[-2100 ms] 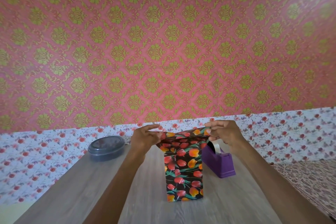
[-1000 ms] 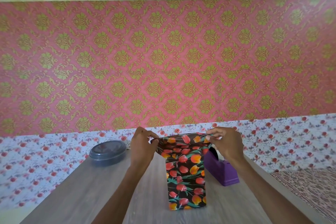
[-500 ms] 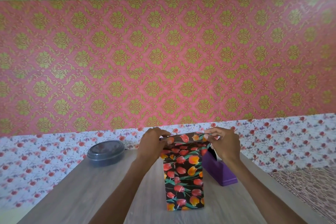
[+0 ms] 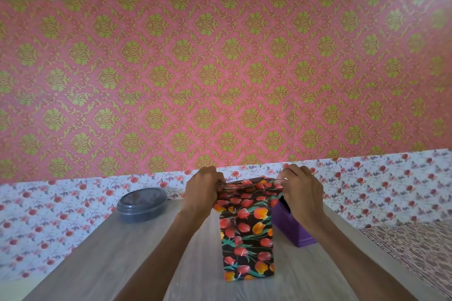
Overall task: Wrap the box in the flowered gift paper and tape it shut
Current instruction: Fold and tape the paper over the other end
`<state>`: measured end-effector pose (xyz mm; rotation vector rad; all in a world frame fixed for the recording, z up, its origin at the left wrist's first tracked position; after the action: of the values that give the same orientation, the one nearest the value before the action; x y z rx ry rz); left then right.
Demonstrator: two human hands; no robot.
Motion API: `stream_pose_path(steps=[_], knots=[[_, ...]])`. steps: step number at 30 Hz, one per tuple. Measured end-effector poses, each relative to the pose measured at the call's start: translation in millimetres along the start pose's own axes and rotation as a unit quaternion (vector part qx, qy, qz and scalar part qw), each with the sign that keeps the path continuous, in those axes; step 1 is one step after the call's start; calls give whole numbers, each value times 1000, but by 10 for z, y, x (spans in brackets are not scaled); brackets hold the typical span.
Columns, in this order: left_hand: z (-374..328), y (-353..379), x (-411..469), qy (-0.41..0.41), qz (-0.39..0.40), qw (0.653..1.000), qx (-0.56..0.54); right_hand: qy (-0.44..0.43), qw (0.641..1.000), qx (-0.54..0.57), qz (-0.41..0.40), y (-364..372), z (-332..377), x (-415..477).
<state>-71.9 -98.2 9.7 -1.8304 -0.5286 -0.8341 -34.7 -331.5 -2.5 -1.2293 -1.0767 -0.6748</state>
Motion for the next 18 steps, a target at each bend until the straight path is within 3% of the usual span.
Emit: stream_pose_path(steps=[8, 12, 18], knots=[[24, 115, -151, 50, 37, 994, 87, -137, 988, -33, -60, 56, 36, -41], [1, 164, -194, 86, 50, 991, 95, -192, 981, -36, -18, 62, 41, -69], [-68, 219, -206, 118, 49, 987, 100, -175, 982, -54, 50, 65, 120, -10]])
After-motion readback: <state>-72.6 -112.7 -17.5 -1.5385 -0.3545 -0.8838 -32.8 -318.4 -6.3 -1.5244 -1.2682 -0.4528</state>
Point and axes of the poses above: each hand's wrist, its own x-axis towards the middle knuckle, its own y-axis out of the palm, z = x × y, the point moved 6 cm from there along x, towards the middle knuckle, and after that the axes turned 10 degrees about -x, right-handed, at the moved point
